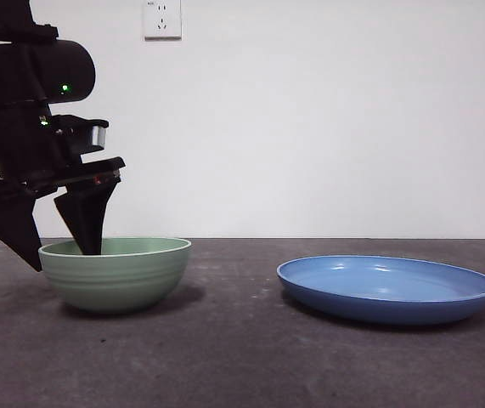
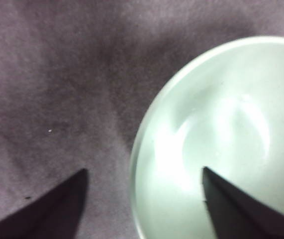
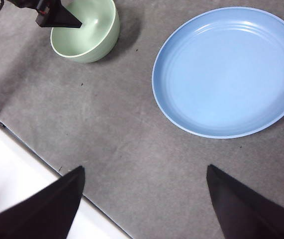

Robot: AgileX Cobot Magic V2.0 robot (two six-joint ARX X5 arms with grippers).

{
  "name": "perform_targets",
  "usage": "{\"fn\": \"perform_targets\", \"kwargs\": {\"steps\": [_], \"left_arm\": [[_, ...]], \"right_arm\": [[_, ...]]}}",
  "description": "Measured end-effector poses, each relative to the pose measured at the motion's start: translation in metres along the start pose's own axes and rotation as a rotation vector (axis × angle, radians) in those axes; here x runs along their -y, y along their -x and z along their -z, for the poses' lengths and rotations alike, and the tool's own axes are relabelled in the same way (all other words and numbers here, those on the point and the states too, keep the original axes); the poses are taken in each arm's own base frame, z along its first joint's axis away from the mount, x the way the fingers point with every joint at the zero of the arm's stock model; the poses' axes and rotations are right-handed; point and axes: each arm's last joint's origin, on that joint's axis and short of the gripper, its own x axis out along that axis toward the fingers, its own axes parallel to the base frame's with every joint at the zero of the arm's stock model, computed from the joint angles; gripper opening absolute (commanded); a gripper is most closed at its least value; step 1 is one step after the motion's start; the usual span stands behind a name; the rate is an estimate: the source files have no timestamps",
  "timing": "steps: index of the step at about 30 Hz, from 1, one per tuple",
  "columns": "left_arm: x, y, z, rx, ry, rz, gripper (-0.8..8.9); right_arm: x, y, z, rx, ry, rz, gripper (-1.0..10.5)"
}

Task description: Place the green bowl on the blue plate

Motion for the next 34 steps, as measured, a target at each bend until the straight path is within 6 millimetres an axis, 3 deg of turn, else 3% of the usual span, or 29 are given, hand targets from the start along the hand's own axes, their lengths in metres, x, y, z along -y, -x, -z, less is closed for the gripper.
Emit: {"fn": "perform_targets", "kwargs": {"steps": [8, 22, 27, 34], "left_arm": [[0.001, -0.001, 0.000, -0.003, 0.006, 0.001, 0.47], [0.002, 0.005, -0.005, 0.022, 0.025, 0.000, 0.15], [0.007, 0.029, -0.011, 0.070, 0.034, 0.008, 0.15], [0.035, 0.081, -0.028, 0.202, -0.007, 0.102, 0.15]], "right_arm": [[0.000, 0.000, 0.000, 0.000, 0.000, 0.000, 3.9], [0.000, 0.000, 0.000, 0.000, 0.000, 0.002, 3.9], [0.000, 0.000, 0.000, 0.000, 0.000, 0.002, 3.9], [0.000, 0.000, 0.000, 0.000, 0.000, 0.003, 3.9]]}}
